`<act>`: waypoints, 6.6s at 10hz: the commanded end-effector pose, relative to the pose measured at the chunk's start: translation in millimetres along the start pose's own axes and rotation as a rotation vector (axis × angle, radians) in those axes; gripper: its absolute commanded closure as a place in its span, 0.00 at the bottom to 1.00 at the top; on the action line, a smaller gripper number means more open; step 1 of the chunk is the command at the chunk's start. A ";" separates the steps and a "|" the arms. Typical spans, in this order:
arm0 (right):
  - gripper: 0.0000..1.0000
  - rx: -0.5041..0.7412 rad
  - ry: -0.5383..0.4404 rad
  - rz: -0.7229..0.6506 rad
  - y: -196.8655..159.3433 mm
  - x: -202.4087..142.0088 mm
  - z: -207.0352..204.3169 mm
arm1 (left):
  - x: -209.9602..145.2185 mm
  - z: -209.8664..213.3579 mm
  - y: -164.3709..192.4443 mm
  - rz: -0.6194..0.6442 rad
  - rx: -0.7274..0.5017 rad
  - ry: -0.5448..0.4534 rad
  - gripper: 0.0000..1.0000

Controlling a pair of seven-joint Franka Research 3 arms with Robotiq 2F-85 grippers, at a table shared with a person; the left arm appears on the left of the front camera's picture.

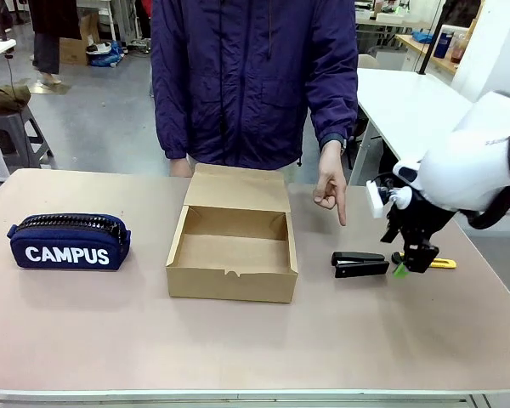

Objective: Pack the item into the box.
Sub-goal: Pick up the item indicated by the person and place it inside the Mailer Box.

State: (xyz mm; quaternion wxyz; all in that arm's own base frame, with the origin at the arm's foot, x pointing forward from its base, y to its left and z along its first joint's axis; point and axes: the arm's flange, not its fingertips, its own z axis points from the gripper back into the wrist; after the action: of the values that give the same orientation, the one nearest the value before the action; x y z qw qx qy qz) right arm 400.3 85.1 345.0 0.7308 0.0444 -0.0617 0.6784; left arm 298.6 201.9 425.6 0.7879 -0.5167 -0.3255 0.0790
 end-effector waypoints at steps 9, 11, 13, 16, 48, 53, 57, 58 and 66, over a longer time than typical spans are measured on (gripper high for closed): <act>0.00 -0.011 -0.021 -0.067 -47.8 25.5 -43.5 | 1.0 0.2 -1.0 -0.014 -0.021 -0.014 0.00; 0.52 0.008 0.003 -0.083 -47.1 23.9 -43.4 | 1.0 0.2 -1.0 -0.014 -0.021 -0.014 0.00; 1.00 0.015 0.014 -0.086 -46.5 24.7 -44.1 | 1.0 0.2 -1.0 -0.014 -0.021 -0.014 0.00; 0.83 0.019 0.026 -0.087 -45.5 22.7 -43.4 | 1.0 0.2 -1.0 -0.014 -0.021 -0.014 0.00; 0.02 -0.098 -0.045 -0.189 -3.3 293.8 -45.6 | 1.0 0.2 -1.0 -0.014 -0.021 -0.014 0.00; 0.00 -0.095 -0.039 -0.181 -3.5 291.3 -43.7 | 1.0 0.2 -1.0 -0.014 -0.021 -0.014 0.00; 0.00 -0.068 -0.037 -0.194 -2.6 284.9 -23.6 | 1.0 0.2 -1.0 -0.014 -0.021 -0.014 0.00; 0.00 -0.019 -0.042 -0.236 -0.1 273.2 3.6 | 1.0 0.2 -1.0 -0.014 -0.021 -0.014 0.00; 0.00 0.413 -0.711 -0.882 15.9 -27.8 187.6 | 1.0 0.2 -1.0 -0.014 -0.021 -0.014 0.00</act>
State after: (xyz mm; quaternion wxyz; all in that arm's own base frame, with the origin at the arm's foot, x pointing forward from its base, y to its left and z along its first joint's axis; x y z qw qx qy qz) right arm 381.4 64.9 545.8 0.8654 0.3755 -0.0995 0.3166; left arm 298.2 202.4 426.3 0.7875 -0.5168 -0.3262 0.0792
